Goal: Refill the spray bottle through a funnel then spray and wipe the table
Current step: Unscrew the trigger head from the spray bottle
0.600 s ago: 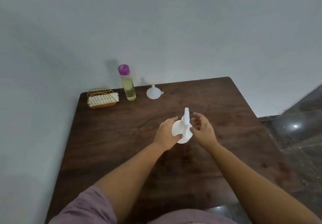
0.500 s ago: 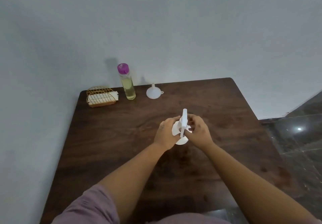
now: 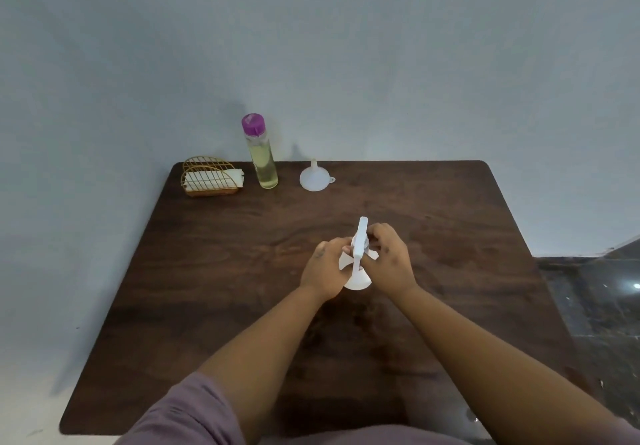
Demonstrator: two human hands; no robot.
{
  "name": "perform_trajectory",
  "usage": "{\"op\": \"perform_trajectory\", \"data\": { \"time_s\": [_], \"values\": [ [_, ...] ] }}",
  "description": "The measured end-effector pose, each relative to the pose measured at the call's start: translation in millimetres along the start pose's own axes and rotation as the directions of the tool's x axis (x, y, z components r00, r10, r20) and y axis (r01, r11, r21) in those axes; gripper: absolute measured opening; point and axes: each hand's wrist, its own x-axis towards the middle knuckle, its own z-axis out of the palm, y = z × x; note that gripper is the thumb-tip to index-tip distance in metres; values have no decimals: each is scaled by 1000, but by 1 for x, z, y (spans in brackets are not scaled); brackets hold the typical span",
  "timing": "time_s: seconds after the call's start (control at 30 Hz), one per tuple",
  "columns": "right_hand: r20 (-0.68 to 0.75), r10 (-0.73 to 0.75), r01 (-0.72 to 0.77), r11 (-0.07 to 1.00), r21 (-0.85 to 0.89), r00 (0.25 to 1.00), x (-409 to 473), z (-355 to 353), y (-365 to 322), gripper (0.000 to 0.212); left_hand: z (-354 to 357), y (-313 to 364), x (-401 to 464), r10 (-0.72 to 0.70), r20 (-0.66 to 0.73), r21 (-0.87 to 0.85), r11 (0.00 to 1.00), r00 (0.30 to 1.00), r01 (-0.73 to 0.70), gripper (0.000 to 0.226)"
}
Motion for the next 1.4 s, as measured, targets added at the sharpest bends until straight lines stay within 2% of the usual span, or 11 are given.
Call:
{"op": "perform_trajectory", "data": {
  "time_s": [0.2,0.33,0.57,0.73,0.87,0.93,1.0,1.07,1.17,1.27,1.4],
  "values": [
    [10,3,-3,1000,20,1000,2,-5,4,24,4,8,0,17,-20,19,1000,1000,-16,41],
    [37,-70,70,998,-5,997,4,-4,6,18,3,5,1,34,-13,28,999,999,-34,38],
    [306,-106,113,994,-6,946,18,-25,3,27,-2,6,-1,0,16,50,999,1000,0,51],
    [505,43,5,996,-93,862,26,-41,-4,35,-2,7,-1,-31,30,59,998,999,29,52],
    [649,150,-198,980,2,746,31,-58,-18,73,-3,8,0,-48,48,80,996,998,44,53],
    [638,207,-281,960,16,742,29,-57,-32,86,-5,11,-1,-38,46,89,995,998,33,51],
    [499,231,-208,973,-103,835,22,-46,-43,88,-6,12,-2,-10,38,86,996,999,6,46],
    [285,167,-114,974,-194,944,14,-32,-43,73,-6,14,-3,-6,43,89,996,999,2,43],
    [113,6,16,981,-194,994,5,-18,-33,34,-7,12,-3,-33,54,87,996,998,28,47],
    [98,-62,72,992,-108,993,6,-26,-27,18,-8,12,-1,-43,79,101,994,996,35,51],
    [303,152,-192,975,107,941,24,-47,-22,23,-8,16,-1,-61,80,153,987,995,48,53]
  ]
}}
